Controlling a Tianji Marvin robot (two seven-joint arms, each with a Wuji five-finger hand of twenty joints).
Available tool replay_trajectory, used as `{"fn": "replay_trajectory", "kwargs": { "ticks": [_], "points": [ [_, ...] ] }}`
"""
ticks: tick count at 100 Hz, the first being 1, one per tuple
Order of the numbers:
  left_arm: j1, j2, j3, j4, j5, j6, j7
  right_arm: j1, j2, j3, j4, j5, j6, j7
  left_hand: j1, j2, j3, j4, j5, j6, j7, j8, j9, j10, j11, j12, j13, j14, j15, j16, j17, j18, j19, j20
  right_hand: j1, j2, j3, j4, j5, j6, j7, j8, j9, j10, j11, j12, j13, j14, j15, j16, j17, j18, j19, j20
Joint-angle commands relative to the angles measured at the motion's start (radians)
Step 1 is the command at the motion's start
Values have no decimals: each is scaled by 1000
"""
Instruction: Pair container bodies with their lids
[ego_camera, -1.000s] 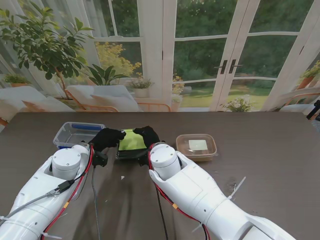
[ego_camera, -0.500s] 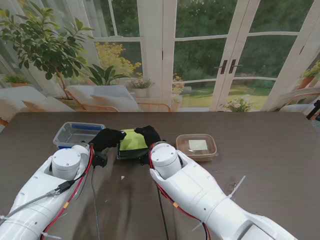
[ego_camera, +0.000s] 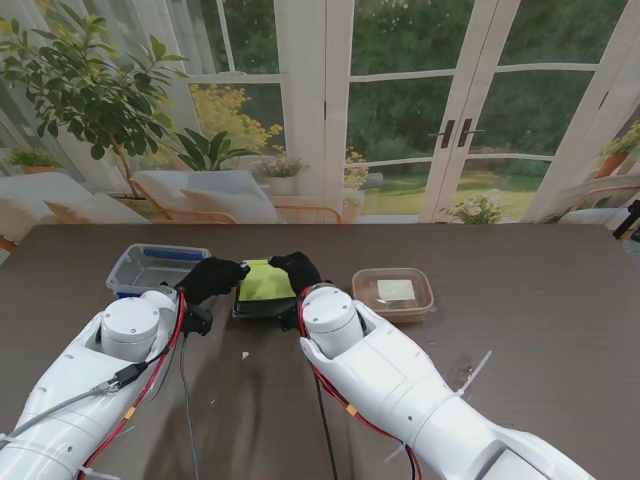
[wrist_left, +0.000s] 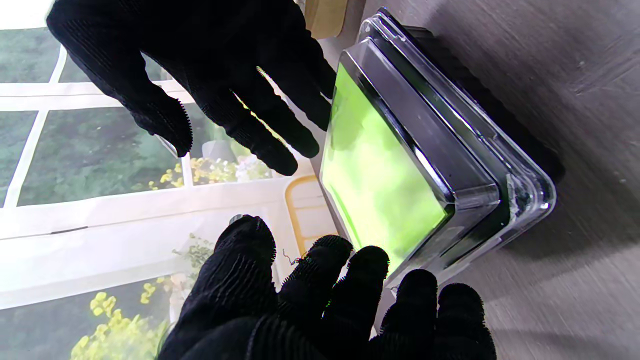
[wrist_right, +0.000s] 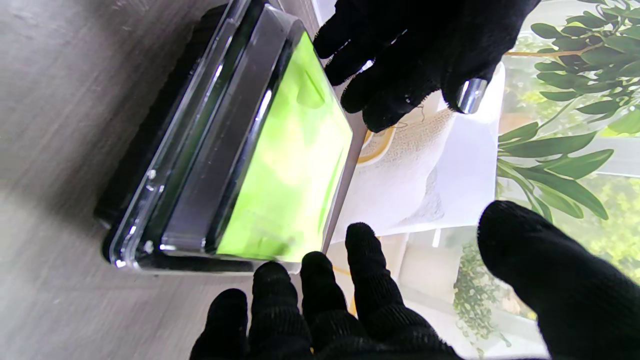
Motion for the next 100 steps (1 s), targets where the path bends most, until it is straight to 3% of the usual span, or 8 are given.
{"fn": "replay_trajectory", "kwargs": {
  "ticks": [1,36,60,78,88,96,98,100],
  "points": [
    [1,0,-3,-7,1,-5,-21,-1,-6,-1,-1,-5,-3,11,-4,0,1,34,-20,-10,-11,-5,-23,-34,-1,-8,-21,-24,18,2,-15,-59,16,16,0,-27,12,4,12,-22,3,21,8,-40,12,12,29,-23,7,14,145,-4,11,0],
    [4,3,-10,-9,4,-14,-27,2,-10,-1,7,-9,-6,3,-6,0,4,34,-20,-10,-11,-6,-25,-35,-1,-8,-28,-32,20,1,-19,-66,13,16,-2,-27,12,4,10,-25,4,21,9,-42,10,11,29,-22,7,14,145,-3,10,3],
    [19,12,-20,-37,29,-34,-28,7,-11,3,6,-13,-9,-12,-4,-2,8,33,-9,-10,-7,-4,-19,-31,1,-7,-18,-36,27,3,-15,-68,17,20,-2,-26,11,4,15,-69,8,24,11,-47,15,14,31,-25,8,14,146,-3,9,5],
    [35,19,-23,-67,96,-75,5,4,1,8,-22,-39,0,-27,2,-7,14,33,32,-5,8,1,33,-3,19,6,45,20,45,16,21,-19,43,37,-2,-25,8,5,20,-82,9,25,15,-51,28,20,45,-35,11,16,167,4,19,13],
    [40,27,-19,-83,160,-103,21,-4,17,11,-55,-70,15,-30,1,-16,29,31,66,-7,27,12,87,17,32,37,120,88,59,61,52,45,94,97,-1,-27,7,7,33,-93,6,26,12,-51,74,41,65,-35,11,19,185,16,39,37],
    [38,33,-12,-86,215,-133,36,-13,30,12,-84,-104,28,-33,-9,-31,59,29,90,-10,47,23,144,39,50,73,182,131,99,129,80,92,146,183,-1,-31,11,9,59,-114,1,27,16,-50,113,56,92,-32,15,23,207,32,66,61],
    [38,35,-10,-87,228,-139,38,-15,34,12,-91,-114,31,-33,-15,-35,69,29,95,-12,52,26,154,40,54,84,189,141,110,145,82,106,160,211,0,-34,13,9,72,-123,-7,25,24,-51,124,59,102,-32,15,25,214,40,82,73],
    [37,36,-8,-88,240,-145,39,-16,38,12,-97,-125,35,-33,-51,-52,134,23,96,-13,53,28,168,45,56,103,204,151,120,178,96,123,150,281,1,-36,14,9,81,-130,-7,26,34,-50,129,61,112,-30,18,27,223,46,90,79]
  ]
}}
